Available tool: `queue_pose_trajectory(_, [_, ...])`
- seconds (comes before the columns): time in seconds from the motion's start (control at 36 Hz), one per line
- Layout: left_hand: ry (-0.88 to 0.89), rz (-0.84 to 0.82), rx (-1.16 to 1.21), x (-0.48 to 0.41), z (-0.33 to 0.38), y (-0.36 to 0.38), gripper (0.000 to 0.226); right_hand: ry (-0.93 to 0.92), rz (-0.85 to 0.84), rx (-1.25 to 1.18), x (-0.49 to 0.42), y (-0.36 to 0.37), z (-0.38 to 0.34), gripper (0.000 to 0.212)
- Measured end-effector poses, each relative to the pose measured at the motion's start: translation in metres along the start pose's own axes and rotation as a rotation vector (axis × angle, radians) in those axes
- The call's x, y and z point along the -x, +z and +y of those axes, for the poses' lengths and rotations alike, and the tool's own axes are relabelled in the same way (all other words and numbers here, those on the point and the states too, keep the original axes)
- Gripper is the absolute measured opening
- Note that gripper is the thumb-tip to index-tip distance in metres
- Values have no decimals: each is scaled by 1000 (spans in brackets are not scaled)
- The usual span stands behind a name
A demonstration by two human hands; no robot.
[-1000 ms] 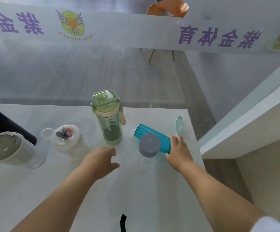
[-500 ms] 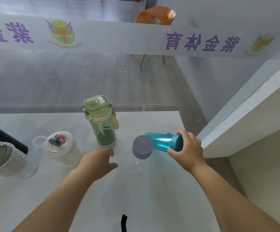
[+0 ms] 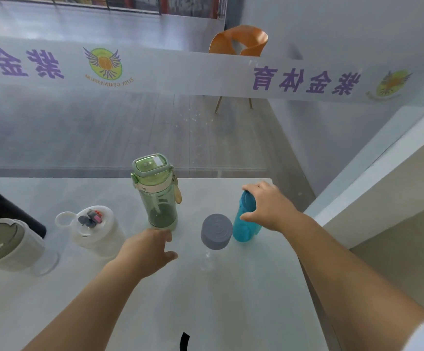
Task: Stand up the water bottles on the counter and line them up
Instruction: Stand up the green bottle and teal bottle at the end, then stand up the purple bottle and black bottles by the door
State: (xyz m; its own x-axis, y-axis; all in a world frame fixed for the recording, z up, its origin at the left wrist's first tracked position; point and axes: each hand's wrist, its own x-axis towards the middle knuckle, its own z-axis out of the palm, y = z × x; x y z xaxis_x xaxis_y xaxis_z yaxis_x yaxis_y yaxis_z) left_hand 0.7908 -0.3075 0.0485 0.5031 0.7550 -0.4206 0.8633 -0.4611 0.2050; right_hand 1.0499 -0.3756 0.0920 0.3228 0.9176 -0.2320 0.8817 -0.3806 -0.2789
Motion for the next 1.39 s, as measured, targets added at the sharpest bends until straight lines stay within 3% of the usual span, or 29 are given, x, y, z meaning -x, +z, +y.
queue_pose_trajectory(0.28, [-25,-5,-2,15,-6,-4,47,-14,-28,22,11,-12,-5,79])
queue_pose_trajectory(0.44, [-27,5,-37,27,-19,-17,48,-3,-9,18,14,-49,-23,68])
queue_pose_trajectory(0.75, [-2,69,-32,89,-72,-37,49,-156,-25,167,55,-90,-127,68])
queue_pose_trajectory(1.39, [-318,73,66,296,-345,-32,50,-387,-344,254,146,75,-429,65])
